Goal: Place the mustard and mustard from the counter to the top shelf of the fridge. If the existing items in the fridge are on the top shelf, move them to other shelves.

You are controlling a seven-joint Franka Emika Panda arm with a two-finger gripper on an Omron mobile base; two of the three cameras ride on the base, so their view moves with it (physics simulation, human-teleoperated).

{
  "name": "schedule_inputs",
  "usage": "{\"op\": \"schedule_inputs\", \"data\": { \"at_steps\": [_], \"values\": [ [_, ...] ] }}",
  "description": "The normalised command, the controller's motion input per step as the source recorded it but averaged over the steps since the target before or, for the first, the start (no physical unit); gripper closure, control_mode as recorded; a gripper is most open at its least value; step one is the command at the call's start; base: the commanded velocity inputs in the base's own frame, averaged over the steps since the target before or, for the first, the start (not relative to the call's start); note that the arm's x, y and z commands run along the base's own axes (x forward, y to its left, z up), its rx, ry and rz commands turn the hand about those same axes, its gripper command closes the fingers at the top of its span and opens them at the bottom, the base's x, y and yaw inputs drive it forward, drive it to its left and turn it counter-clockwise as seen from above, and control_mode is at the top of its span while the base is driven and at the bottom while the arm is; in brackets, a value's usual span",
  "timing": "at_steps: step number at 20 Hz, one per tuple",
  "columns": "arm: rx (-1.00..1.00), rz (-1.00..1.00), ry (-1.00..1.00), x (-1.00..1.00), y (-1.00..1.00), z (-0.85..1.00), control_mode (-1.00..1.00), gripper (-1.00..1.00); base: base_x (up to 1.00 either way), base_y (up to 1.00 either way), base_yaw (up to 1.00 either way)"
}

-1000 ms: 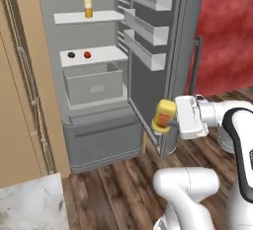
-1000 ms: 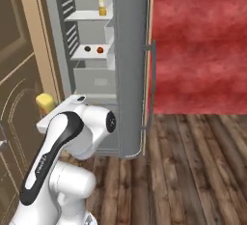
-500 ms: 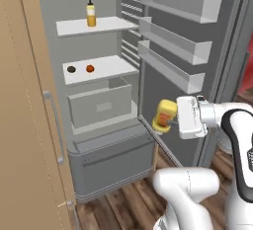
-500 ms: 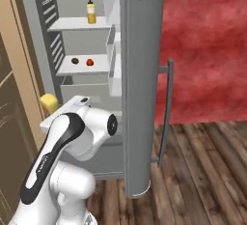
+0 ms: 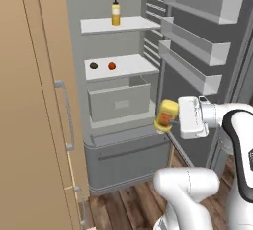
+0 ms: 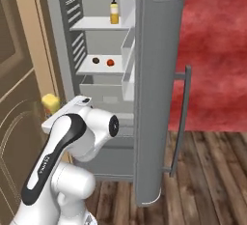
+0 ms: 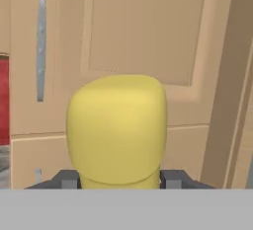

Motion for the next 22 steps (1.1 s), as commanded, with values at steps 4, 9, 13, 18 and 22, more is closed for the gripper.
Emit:
{"op": "schedule_inputs", "data": {
  "at_steps": [4,9,13,18,22],
  "values": [
    [0.00,0.00,0.00,0.00,0.00,0.00,1.00,1.00,0.27,0.00,0.28],
    [0.00,0.00,0.00,0.00,0.00,0.00,1.00,1.00,0.70,0.08,0.10],
    [0.00,0.00,0.00,0.00,0.00,0.00,1.00,1.00,0.96,0.17,0.01],
    [0.00,0.00,0.00,0.00,0.00,0.00,1.00,1.00,0.74,0.06,0.00],
    [0.00,0.00,0.00,0.00,0.00,0.00,1.00,1.00,0.44,0.00,0.00]
  ]
}}
